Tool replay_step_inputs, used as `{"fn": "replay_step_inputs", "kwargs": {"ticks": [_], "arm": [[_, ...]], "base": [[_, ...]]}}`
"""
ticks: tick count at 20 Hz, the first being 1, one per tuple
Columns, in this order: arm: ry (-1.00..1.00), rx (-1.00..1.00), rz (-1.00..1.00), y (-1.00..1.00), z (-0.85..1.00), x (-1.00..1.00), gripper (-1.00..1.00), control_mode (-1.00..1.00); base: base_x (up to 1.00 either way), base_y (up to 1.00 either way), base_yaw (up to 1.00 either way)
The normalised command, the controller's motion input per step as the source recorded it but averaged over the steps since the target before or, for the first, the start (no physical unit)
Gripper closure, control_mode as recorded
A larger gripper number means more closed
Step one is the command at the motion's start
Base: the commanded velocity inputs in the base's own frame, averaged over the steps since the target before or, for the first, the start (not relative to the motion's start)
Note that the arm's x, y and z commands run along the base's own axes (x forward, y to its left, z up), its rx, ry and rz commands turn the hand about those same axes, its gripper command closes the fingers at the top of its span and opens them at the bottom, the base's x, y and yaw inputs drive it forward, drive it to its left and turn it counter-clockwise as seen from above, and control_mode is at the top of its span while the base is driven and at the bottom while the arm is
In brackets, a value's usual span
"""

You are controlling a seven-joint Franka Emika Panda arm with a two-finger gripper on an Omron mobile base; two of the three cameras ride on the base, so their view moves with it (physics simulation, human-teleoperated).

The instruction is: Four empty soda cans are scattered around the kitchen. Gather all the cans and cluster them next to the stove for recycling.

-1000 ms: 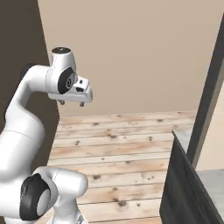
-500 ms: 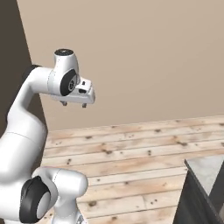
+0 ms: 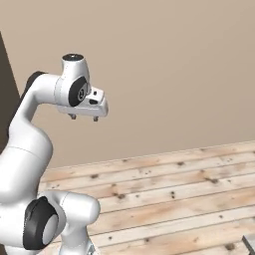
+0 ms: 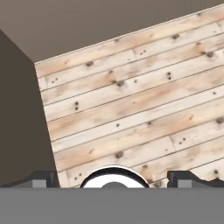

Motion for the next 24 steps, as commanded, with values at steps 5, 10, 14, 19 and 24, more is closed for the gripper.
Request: {"fn": "replay_step_inputs", "kwargs": {"ticks": [5,10,14,19,24], "arm": [[0.0,0.0,0.0,0.0,0.0,0.0,-1.0,1.0],[0.0,0.0,0.0,0.0,0.0,0.0,-1.0,1.0],[0.0,0.0,0.0,0.0,0.0,0.0,-1.0,1.0],[0.0,0.0,0.0,0.0,0.0,0.0,-1.0,1.0],[0.0,0.0,0.0,0.0,0.0,0.0,-1.0,1.0]], "base": [[0.11,0.05,-0.46],[0.0,0.0,-0.5],[0.0,0.01,-0.49],[0.0,0.01,-0.49],[0.03,0.08,-0.48]]}}
